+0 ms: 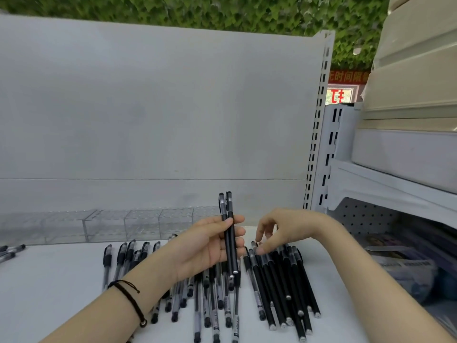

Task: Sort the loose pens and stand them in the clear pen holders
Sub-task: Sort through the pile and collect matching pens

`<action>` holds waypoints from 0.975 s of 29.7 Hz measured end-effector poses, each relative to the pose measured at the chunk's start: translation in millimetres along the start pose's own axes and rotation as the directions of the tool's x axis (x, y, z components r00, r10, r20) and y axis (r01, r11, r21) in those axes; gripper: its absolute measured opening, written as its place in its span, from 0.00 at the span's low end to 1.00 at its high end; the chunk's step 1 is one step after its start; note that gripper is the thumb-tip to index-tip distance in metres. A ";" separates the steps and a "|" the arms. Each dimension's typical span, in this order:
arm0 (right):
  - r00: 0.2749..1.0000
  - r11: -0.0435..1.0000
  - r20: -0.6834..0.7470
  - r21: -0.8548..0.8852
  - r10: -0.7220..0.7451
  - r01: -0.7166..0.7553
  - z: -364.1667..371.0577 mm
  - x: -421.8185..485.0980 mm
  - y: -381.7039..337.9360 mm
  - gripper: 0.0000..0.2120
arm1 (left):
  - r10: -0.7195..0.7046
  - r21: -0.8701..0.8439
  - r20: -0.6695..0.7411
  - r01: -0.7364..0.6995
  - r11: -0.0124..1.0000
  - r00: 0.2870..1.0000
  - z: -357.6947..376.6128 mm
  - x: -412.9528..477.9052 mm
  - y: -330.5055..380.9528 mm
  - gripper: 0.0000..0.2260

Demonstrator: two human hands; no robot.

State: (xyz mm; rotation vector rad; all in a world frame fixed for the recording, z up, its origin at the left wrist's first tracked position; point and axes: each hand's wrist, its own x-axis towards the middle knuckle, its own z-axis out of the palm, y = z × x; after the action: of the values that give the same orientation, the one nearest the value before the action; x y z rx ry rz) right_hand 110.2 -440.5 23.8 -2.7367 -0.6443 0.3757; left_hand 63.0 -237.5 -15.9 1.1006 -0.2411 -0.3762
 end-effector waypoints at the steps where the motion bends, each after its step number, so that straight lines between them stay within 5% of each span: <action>1: 1.000 1.000 0.026 -0.013 0.009 -0.008 -0.8 -1.0 -0.4 0.19 | 0.001 0.002 0.004 -0.001 1.000 1.000 0.1 -0.4 -0.5 0.10; 14: 0.995 0.998 0.087 0.030 -0.058 0.055 5.7 3.8 -4.7 0.18 | 0.010 0.023 0.006 -0.010 1.000 1.000 1.0 -1.7 1.2 0.10; 19: 0.992 0.977 0.087 0.201 -0.097 0.078 6.3 4.7 -4.0 0.14 | 0.014 0.019 -0.016 -0.013 1.000 1.000 1.3 -0.5 0.2 0.10; 24: 0.987 0.729 -0.022 0.671 -0.158 0.132 1.6 5.0 1.5 0.17 | 0.021 -0.017 -0.067 -0.022 1.000 0.998 1.9 0.1 -0.9 0.09; 29: 0.967 0.464 -0.124 0.859 -0.221 0.216 -1.0 3.5 0.3 0.12 | 0.019 -0.023 -0.147 -0.023 0.999 0.989 0.9 2.0 -3.7 0.09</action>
State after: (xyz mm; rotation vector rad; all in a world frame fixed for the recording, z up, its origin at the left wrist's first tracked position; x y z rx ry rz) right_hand 113.6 -439.4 23.9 -1.6313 -0.5703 0.4768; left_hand 63.9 -240.5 -18.8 1.0955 -0.1177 -0.2770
